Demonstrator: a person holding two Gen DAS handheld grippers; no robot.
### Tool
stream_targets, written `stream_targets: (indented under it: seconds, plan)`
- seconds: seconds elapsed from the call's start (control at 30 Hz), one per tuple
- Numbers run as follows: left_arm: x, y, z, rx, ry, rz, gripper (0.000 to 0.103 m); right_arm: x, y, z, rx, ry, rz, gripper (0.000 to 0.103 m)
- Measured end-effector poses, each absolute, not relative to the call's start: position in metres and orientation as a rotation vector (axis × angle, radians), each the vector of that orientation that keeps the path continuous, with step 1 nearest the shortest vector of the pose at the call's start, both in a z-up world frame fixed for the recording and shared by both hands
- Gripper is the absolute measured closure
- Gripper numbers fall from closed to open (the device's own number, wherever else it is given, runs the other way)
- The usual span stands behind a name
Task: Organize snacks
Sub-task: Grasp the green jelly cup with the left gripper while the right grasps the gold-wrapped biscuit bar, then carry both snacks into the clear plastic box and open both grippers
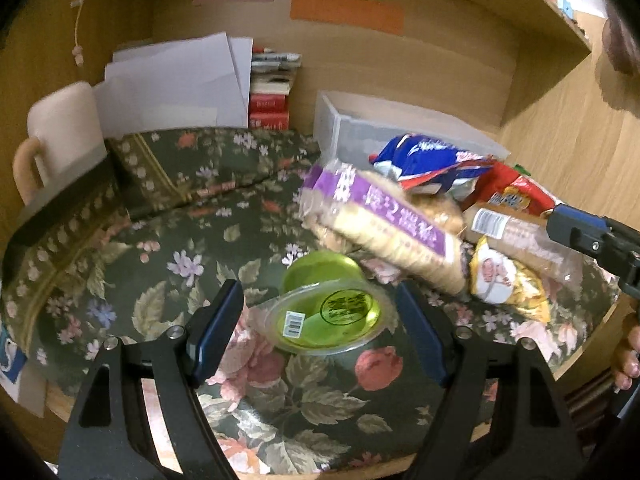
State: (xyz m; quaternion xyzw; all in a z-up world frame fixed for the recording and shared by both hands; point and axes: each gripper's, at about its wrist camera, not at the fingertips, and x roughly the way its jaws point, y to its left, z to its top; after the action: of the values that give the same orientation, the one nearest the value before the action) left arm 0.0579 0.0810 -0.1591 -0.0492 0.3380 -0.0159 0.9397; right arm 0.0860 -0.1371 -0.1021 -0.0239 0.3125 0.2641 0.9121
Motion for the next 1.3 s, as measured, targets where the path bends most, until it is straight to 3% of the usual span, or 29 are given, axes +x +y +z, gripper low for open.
stream_targets:
  seconds: [0.17,0.4,0.7,1.3]
  plan:
    - [0.064,0.081,-0.167,-0.101,0.697,-0.027,0.029,0.098,-0.132,-0.114,-0.063,0.691,0.533,0.058]
    - [0.063,0.075,-0.167,-0.071,0.682,-0.032,0.044,0.111,-0.127,-0.127,-0.099,0.730,0.505,0.058]
    - [0.059,0.077,-0.160,-0.073,0.667,-0.024,0.046,0.111,-0.125,-0.132,-0.128,0.718,0.483,0.068]
    - [0.044,0.071,-0.109,-0.066,0.560,-0.016,0.047,0.080,-0.134,-0.098,-0.092,0.595,0.530,0.069]
